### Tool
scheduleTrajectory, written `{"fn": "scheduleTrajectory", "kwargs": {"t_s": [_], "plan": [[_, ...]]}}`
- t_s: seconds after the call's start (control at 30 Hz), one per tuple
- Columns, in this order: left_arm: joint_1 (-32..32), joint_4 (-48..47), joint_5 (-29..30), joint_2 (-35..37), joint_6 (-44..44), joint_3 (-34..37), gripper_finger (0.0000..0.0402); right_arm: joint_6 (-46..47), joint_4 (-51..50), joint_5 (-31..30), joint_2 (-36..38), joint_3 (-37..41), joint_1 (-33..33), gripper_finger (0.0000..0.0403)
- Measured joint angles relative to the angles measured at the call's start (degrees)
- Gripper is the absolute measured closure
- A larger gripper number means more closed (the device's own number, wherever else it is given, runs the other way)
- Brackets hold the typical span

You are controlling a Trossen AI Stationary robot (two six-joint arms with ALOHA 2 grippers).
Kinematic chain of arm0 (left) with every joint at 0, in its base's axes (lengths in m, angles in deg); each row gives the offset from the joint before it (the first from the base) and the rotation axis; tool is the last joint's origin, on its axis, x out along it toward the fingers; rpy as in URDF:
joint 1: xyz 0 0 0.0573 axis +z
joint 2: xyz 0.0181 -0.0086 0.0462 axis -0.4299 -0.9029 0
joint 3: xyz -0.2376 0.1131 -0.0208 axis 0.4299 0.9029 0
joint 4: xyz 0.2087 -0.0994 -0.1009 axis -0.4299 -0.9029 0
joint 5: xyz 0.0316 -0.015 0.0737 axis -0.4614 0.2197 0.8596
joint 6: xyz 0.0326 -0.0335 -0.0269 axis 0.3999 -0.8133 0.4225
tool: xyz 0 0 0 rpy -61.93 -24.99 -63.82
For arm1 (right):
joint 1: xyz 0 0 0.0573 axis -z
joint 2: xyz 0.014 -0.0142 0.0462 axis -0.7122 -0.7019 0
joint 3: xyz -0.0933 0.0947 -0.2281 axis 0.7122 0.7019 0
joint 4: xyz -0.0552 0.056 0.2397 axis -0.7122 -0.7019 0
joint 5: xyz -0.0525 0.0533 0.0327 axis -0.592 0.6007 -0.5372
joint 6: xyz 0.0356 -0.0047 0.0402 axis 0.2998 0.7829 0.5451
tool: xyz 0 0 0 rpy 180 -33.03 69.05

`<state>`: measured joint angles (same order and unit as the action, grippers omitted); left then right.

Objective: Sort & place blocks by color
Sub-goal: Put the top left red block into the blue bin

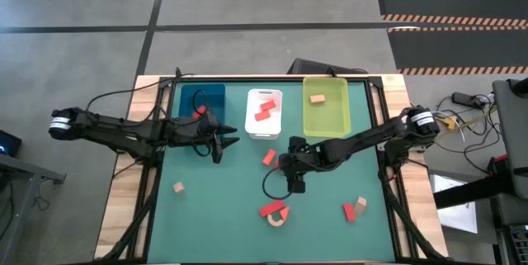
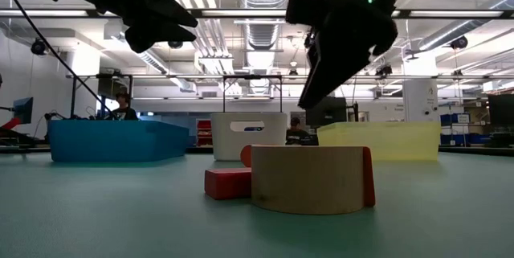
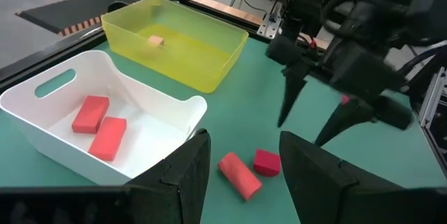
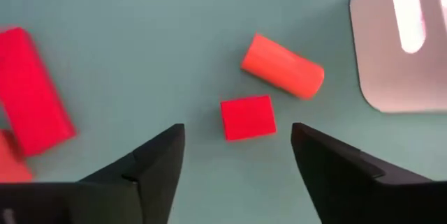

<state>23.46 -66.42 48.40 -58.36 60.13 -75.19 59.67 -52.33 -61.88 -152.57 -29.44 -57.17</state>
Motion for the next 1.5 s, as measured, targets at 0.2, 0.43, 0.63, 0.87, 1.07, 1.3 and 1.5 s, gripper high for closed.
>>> {"fn": "scheduleTrajectory", "kwargs": {"t_s": [0.2,0.43,0.63,0.87,1.07,1.3,1.5], "plan": [[0.0,0.4,0.0,-0.1,0.2,0.0,0.0246,-1.9,1.7,0.0,-3.8,0.0,1.7,0.0109],[0.0,0.5,0.0,-0.1,0.2,0.0,0.0246,-3.4,3.5,0.5,-7.5,0.0,3.6,0.0106],[0.0,0.9,0.0,-0.1,0.2,0.0,0.0246,-4.4,4.2,0.8,-9.3,0.0,4.3,0.0117],[0.0,0.9,0.0,-0.1,0.2,0.0,0.0246,-4.8,6.5,2.1,-10.5,0.0,4.6,0.0135],[0.0,0.9,0.0,-0.1,0.2,0.0,0.0246,-5.1,7.5,2.1,-10.9,0.0,4.6,0.016],[0.0,0.9,0.0,-0.1,0.2,0.0,0.0246,-5.2,7.6,2.3,-10.9,0.0,4.6,0.0207],[0.0,0.9,0.0,-0.1,0.2,0.1,0.0246,-5.3,7.9,3.1,-10.9,0.0,4.7,0.0243]]}}
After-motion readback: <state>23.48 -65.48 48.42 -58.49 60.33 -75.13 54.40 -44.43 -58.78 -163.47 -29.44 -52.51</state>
